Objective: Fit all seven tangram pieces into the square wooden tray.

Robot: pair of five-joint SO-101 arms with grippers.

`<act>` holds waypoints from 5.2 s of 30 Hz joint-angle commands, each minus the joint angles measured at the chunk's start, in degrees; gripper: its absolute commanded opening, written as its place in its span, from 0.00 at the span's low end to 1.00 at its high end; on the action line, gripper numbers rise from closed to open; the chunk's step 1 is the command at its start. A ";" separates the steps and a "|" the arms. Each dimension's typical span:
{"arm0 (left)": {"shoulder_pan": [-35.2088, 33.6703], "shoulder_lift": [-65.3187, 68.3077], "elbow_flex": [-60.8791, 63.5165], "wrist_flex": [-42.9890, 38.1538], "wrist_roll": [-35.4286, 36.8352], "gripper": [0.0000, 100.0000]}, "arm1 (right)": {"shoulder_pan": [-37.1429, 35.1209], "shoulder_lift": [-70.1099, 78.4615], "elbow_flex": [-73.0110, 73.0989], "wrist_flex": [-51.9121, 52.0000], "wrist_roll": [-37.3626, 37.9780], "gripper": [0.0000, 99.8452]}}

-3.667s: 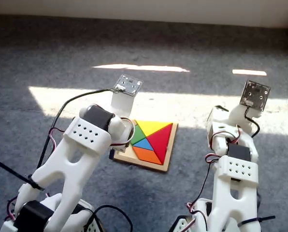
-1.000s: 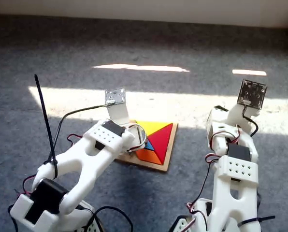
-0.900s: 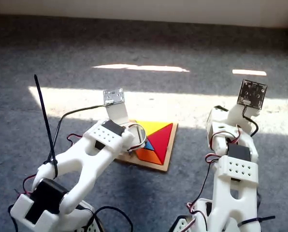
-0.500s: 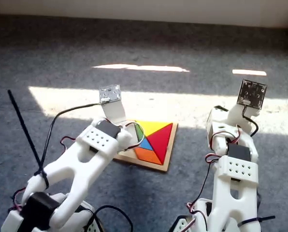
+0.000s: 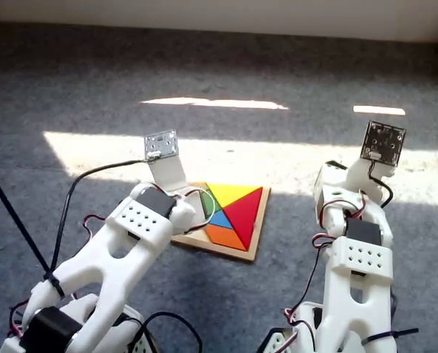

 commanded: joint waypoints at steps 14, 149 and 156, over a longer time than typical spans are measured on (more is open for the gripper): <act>-15.25 -1.36 -4.62 4.13 -6.86 0.20 | -0.40 -1.89 -0.31 -1.36 0.70 0.01; -1.63 30.02 -22.46 9.14 -32.88 0.00 | -0.40 -1.89 -0.31 -1.45 0.79 0.01; -1.36 21.76 -16.40 5.63 -32.79 0.01 | -0.40 -1.89 -0.31 -1.45 0.79 0.01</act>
